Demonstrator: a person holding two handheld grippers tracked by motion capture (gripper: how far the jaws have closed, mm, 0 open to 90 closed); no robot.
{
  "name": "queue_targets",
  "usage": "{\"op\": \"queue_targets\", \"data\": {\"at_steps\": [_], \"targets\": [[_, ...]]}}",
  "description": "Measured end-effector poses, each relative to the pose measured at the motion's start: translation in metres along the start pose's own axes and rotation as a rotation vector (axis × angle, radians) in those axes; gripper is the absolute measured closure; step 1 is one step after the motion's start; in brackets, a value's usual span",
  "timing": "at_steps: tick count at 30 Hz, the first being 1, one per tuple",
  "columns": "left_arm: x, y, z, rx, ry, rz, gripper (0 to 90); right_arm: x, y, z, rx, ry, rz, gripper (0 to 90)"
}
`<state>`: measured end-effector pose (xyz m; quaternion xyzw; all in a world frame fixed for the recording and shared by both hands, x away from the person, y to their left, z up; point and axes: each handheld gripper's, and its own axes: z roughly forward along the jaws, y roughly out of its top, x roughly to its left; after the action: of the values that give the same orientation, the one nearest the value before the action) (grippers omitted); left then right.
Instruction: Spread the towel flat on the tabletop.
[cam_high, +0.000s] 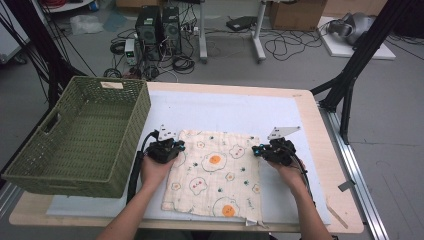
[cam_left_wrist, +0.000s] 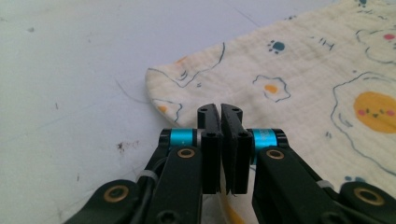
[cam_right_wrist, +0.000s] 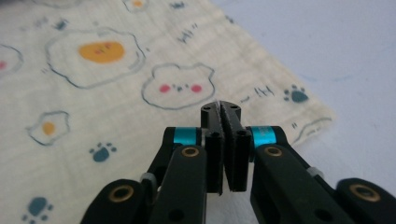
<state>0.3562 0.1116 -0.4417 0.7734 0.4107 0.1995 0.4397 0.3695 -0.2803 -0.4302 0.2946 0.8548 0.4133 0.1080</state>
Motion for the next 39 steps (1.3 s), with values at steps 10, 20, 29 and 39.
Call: {"op": "queue_targets", "data": {"at_steps": [10, 20, 29, 39], "targets": [[0.007, 0.011, -0.009, -0.063, -0.061, 0.034, 74.1, -0.007, 0.015, -0.004, -0.084, 0.037, 0.063, 54.9], [0.013, 0.017, -0.004, -0.053, -0.071, 0.001, 66.7, -0.009, 0.021, -0.002, -0.066, 0.012, 0.086, 44.6], [0.015, 0.017, -0.007, -0.065, -0.064, 0.005, 67.2, -0.002, 0.018, 0.007, -0.036, 0.015, 0.068, 43.8], [0.015, 0.017, -0.008, -0.07, -0.059, 0.004, 67.4, -0.001, 0.019, 0.006, -0.04, 0.014, 0.06, 43.8]]}}
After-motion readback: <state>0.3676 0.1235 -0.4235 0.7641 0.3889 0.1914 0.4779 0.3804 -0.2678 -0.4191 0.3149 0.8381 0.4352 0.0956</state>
